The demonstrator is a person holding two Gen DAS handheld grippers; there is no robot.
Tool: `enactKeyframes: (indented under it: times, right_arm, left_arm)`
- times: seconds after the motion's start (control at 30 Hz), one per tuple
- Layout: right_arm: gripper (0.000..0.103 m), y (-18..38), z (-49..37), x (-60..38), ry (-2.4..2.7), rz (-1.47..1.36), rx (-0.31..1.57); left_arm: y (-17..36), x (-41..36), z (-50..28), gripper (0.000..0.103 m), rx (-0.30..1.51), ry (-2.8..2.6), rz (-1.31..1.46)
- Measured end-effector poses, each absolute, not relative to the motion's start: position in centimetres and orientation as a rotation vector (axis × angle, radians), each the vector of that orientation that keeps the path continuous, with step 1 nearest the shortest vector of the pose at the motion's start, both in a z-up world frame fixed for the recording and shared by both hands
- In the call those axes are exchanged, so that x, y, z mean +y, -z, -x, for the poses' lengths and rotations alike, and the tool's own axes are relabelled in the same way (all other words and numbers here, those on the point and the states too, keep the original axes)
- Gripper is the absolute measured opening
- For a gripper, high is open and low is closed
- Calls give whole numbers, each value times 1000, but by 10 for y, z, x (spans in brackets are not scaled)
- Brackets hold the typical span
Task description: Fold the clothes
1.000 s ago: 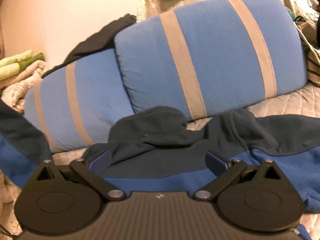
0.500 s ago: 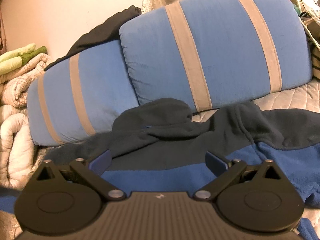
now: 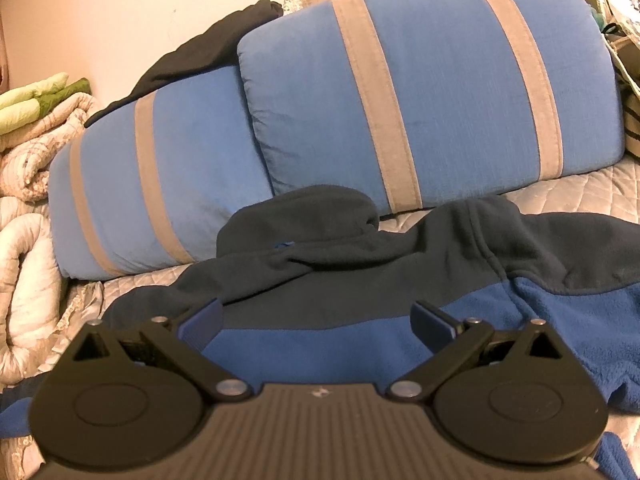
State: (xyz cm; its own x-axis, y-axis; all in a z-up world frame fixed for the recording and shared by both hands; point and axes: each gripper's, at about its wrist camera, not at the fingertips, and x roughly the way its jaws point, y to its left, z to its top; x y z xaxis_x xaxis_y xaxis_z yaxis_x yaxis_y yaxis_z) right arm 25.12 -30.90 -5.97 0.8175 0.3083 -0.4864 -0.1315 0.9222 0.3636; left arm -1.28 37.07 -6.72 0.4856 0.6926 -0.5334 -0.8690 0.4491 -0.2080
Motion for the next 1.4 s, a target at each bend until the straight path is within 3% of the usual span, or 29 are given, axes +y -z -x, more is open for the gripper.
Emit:
enactKeyframes:
  times: [0.1,0.33,0.67,1.0,1.4]
  right_arm:
    - [103,60,-251,-309,-240,-330,574]
    - [103,60,-251,-310,-244,-339,579]
    - [103,62,-253,-310,-245,-347,592]
    - [103,63,-253,-310,-239,-338,597]
    - [103,64,-255,-311,-244,-343,604]
  left_arm:
    - [62,372,15,64,401,-1065,475]
    - [50,376,28,71,340,-1011,512]
    - [53,366,30,71,336,-778,647]
    - [54,257,-51,71,600,-121,502]
    - [94,167,-144,69,867,164,485]
